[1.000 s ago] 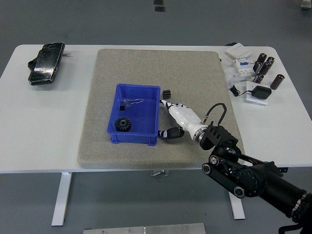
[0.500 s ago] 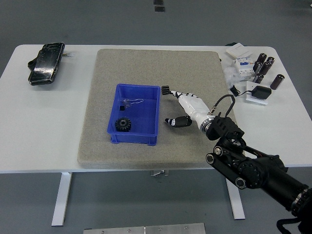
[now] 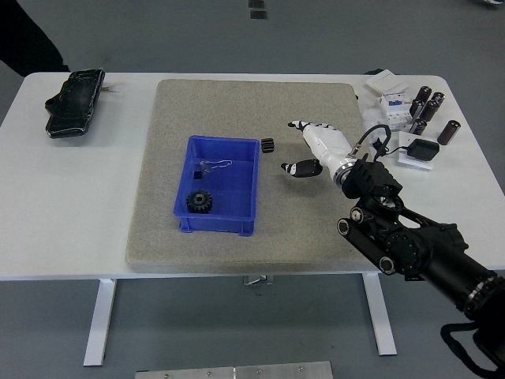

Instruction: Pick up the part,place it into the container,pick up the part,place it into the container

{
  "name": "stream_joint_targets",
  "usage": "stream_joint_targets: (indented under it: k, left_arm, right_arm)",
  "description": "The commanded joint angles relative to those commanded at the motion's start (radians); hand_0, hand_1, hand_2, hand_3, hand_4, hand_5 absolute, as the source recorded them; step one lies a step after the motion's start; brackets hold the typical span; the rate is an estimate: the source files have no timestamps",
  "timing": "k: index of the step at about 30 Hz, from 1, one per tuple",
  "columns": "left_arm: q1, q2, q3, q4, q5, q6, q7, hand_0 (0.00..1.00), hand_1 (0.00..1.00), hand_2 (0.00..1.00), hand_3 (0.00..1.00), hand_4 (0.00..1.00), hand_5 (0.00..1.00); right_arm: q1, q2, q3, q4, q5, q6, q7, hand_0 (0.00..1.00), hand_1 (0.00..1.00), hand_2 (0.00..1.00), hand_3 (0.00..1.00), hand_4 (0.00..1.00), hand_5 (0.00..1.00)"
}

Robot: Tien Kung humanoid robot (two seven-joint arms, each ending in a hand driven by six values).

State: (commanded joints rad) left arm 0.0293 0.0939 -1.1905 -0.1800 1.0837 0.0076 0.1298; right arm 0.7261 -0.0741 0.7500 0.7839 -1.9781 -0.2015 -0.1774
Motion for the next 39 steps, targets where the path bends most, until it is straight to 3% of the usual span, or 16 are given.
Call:
stream_joint_targets:
  k: [11, 19, 31, 39]
  left_arm:
    - [-0.003, 0.007, 0.009, 0.0, -0.003, 0.0, 0.003, 0.64, 0.617, 0.583, 0.596, 0.641, 0.26]
    - [-0.005, 0.008, 0.01, 0.0, -0.004, 0.0, 0.003, 0.64, 0.618, 0.583, 0.596, 0.639, 0.257]
    - [0.003, 0.003, 0.013, 0.0, -0.016, 0.002, 0.0, 0.64, 0.618, 0.583, 0.597, 0.638, 0.252]
    - [0.008, -0.001, 0.014, 0.0, -0.019, 0.003, -0.002, 0.64, 0.618, 0.583, 0.596, 0.638, 0.252]
  right_arm:
    - [0.132, 0.048, -0.112, -0.176, -0.01, 0.045, -0.008, 0.924, 0.832, 0.872, 0.892, 0.806, 0.278]
    - [0.158, 0.073, -0.133, -0.223, -0.034, 0.066, -0.014, 0.935, 0.845, 0.885, 0.894, 0.798, 0.269]
    - [0.145, -0.019, -0.028, -0.173, -0.06, 0.08, -0.022, 0.925, 0.84, 0.888, 0.894, 0.78, 0.243]
    - [0.1, -0.081, 0.018, -0.1, -0.047, 0.096, -0.032, 0.925, 0.837, 0.888, 0.898, 0.778, 0.238]
